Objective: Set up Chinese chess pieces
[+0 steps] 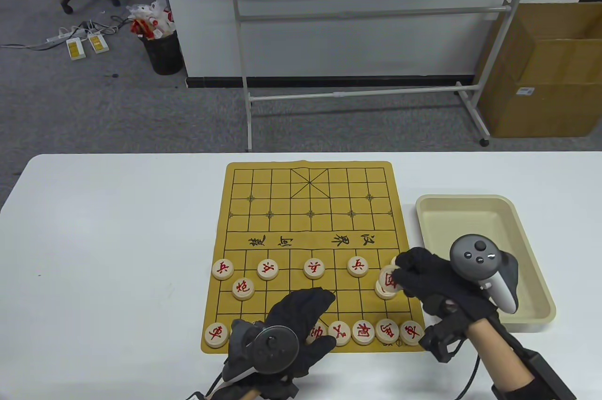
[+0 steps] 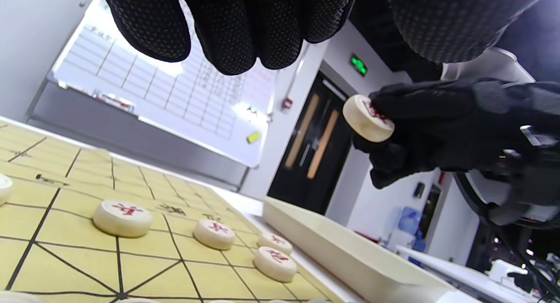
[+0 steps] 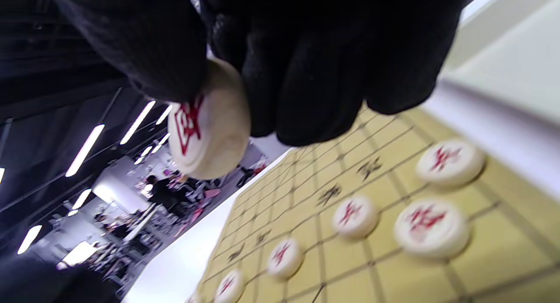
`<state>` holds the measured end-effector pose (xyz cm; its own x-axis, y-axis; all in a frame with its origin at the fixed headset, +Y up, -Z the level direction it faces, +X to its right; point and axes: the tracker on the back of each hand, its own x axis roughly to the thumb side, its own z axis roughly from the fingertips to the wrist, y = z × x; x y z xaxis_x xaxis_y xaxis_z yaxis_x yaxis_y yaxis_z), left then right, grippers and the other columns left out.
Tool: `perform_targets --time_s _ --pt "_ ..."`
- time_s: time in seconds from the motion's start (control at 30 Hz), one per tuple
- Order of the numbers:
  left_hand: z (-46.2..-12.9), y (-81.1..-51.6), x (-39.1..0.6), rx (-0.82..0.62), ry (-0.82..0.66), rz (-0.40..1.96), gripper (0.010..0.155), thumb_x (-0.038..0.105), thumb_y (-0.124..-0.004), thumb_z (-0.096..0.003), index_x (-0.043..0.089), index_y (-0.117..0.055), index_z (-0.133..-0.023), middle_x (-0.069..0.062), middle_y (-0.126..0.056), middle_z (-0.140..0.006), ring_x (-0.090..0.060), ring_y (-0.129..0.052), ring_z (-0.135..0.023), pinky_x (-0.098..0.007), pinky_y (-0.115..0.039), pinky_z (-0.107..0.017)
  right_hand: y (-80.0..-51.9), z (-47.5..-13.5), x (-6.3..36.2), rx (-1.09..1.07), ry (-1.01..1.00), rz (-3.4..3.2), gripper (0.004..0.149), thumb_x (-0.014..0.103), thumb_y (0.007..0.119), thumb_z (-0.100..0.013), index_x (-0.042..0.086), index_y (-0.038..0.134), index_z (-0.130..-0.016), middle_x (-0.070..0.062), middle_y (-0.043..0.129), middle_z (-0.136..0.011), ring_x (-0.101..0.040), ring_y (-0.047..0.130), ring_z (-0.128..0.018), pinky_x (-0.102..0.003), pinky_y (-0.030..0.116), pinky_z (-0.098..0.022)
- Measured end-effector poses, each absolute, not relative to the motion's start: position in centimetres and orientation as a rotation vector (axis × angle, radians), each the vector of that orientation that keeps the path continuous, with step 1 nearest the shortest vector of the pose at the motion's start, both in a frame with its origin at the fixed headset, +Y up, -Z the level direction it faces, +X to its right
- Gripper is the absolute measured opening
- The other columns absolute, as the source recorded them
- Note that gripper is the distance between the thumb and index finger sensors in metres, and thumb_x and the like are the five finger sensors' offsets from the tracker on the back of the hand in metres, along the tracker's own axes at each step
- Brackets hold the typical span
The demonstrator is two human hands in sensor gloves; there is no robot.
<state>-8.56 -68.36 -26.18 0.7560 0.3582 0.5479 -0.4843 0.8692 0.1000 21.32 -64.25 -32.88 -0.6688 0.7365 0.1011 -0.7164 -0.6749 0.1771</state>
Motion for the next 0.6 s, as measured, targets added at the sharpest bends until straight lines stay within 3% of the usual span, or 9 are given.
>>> perform_targets --time_s 0.3,0.6 --pt "-25.0 -68.8 -6.6 0.306 -0.606 0.300 0.086 0.059 -0.078 -0.0345 0.028 -0.047 -0.109 0.000 -0.066 -0.108 -0.024 -0.076 -0.097 -0.052 -0.070 -0.073 -68.7 -29.3 16.2 0.257 0.285 2.137 0.054 0.045 0.086 -0.043 0.012 0.081 -0.085 -0.007 0.102 -0.068 -0.023 0.107 -0.049 -0.049 0.086 -0.053" --pt "-24.6 -69.1 -5.9 0.304 -0.627 0.278 0.076 0.057 -0.083 -0.0330 0.029 -0.065 -0.101 0.001 -0.079 -0.098 -0.022 -0.086 -0.088 -0.051 -0.075 -0.070 -70.7 -28.3 15.5 0.206 0.387 2.034 0.053 0.046 0.086 -0.042 0.011 0.082 -0.083 -0.006 0.102 -0.065 -0.023 0.107 -0.047 -0.049 0.087 -0.051"
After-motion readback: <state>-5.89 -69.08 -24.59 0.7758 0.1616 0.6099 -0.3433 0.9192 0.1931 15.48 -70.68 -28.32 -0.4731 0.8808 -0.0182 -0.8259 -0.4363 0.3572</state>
